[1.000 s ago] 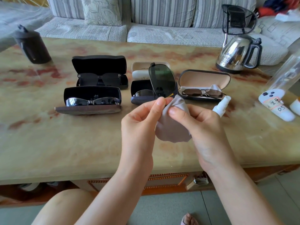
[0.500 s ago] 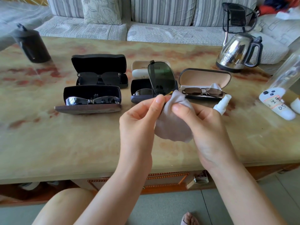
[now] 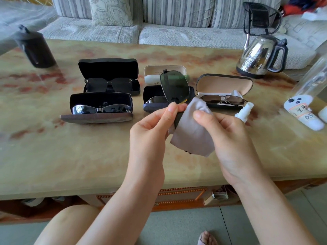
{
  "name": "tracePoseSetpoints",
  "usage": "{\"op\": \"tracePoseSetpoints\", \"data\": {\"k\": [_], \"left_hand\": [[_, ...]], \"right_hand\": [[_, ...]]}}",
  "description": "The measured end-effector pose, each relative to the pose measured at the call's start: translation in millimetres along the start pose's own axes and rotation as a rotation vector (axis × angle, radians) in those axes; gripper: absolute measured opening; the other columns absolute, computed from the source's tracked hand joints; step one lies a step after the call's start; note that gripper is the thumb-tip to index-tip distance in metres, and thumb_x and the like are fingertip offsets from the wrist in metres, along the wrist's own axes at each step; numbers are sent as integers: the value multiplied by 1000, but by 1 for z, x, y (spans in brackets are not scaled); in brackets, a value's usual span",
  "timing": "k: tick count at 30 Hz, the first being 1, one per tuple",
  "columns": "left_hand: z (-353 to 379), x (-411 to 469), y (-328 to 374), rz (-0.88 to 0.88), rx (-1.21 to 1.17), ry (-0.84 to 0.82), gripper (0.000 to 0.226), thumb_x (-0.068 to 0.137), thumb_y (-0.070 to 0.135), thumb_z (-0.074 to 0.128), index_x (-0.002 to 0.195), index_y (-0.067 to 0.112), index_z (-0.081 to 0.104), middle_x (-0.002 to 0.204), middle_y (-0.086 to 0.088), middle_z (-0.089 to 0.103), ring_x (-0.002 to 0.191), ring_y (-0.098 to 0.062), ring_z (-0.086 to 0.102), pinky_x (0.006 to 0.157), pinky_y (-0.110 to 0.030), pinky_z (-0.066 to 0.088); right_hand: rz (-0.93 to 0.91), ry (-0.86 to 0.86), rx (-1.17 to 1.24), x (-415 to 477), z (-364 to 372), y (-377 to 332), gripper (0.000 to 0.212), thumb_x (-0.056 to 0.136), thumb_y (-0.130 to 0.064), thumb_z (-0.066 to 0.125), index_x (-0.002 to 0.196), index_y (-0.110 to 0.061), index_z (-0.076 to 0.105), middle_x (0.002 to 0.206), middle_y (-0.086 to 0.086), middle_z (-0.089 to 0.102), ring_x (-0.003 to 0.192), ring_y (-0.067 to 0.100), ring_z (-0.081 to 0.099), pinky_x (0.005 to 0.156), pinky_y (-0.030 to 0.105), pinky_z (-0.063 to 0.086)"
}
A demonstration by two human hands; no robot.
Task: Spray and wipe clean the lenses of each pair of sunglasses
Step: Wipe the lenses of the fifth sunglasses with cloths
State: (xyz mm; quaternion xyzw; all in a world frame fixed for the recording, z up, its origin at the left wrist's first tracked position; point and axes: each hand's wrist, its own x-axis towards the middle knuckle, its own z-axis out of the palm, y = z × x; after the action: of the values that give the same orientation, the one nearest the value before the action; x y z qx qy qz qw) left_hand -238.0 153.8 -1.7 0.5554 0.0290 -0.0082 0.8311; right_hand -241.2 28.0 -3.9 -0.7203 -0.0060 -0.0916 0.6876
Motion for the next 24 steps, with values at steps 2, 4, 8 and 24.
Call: {"op": "tracePoseSetpoints", "data": {"k": [2,4,8,24], "left_hand": [[-2,2,2,9,-37,-18,24,79,32,61,84,16,77,84,2,75,83,-9,66,85,-24,52],[-6,5,5,4,-104,-49,25,75,32,59,84,15,75,85,3,75,84,-8,68,90,-25,53],[-11,12,6,-45,-181,-96,22,74,31,58,80,18,75,92,6,74,91,-8,69,93,-28,53],[-10,14,5,-119,-230,-149,19,78,28,55,85,18,69,89,7,70,83,-8,66,99,-34,49]], "right_hand": [[19,8,26,2,-7,-1,44,74,-40,66,58,-1,53,66,11,47,68,19,45,65,31,32],[32,34,58,5,-16,-3,57,66,-46,67,71,9,53,75,11,48,75,22,44,74,37,29],[89,85,133,9,-32,-8,49,67,-36,71,81,10,61,87,14,56,87,21,50,82,38,32],[6,9,-3,3,-22,-6,69,68,-63,67,91,1,59,82,20,54,110,17,48,102,38,30]]}}
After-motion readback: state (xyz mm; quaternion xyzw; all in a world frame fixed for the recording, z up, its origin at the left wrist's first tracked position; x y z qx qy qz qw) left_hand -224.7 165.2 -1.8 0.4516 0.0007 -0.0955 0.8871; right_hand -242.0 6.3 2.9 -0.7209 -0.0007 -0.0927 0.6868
